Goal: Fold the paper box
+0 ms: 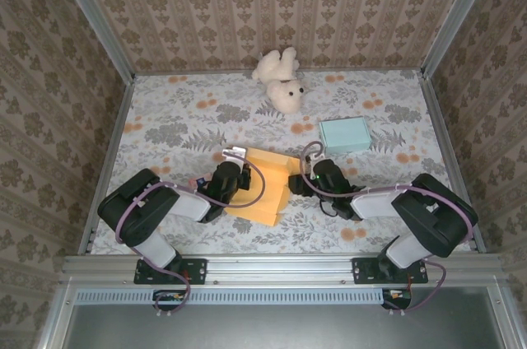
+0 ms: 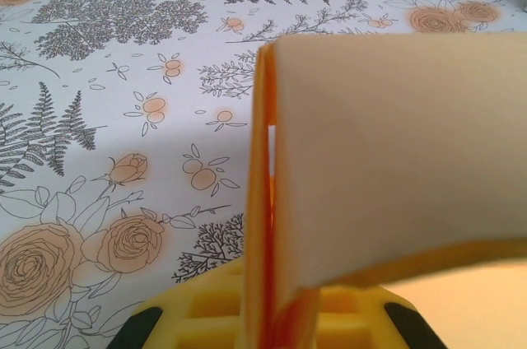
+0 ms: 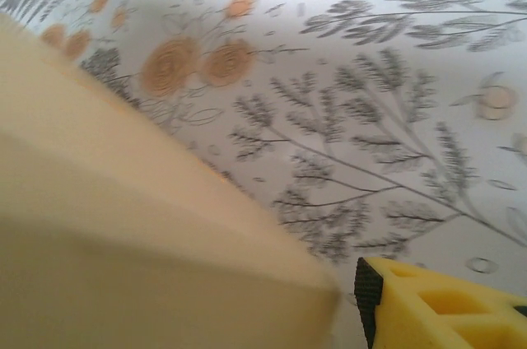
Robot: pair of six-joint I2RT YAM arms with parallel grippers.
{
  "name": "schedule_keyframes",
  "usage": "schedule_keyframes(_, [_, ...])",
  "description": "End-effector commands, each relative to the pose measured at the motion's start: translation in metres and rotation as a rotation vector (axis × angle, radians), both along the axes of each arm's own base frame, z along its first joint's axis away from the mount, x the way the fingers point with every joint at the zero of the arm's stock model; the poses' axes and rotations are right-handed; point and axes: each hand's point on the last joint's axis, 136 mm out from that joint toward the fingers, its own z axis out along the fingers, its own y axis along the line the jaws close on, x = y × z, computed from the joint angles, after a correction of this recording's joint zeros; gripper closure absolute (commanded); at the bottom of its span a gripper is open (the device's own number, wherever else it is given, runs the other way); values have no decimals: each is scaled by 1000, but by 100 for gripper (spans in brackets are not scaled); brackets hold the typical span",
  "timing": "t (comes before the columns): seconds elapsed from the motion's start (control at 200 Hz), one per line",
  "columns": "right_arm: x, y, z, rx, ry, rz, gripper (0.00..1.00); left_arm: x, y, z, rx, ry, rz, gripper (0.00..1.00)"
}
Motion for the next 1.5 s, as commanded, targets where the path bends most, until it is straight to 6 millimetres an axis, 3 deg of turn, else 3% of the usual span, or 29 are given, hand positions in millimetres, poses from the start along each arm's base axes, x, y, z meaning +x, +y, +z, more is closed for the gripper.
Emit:
schedule_keyframes(0.0, [5,23,7,30,-30,60,40,2,-11,12,-50,-5,-16,100])
schedule_keyframes(0.19, [4,37,-3,23,-25,82,41,2,-14,12,-60,1,-24,100])
schedule_keyframes(0.295, [1,32,-1,5,-42,78,41,3,-12,12,-45,0,-18,100])
schedule_keyframes(0.63, [-21,-12,4,-160,-59,48,38,8,-2,9,-11,29,28,100])
schedule_keyframes(0.895, [-36,-29,40,-119,-136,33,37,6,2,2,9,45,29,100])
schedule_keyframes(1.095, [-36,-69,50,-167,-203,-109,35,6,1,2,17,44,20,100])
schedule_keyframes(1.215, [-32,-82,51,-162,-212,-153,35,5,0,2,16,46,7,100])
schedule_keyframes(1.305, [-28,-78,50,-154,-214,-134,37,3,1,1,16,45,5,100])
schedule_keyframes(1.495, [-26,-50,40,-106,-210,-11,44,1,-1,2,5,45,-8,100])
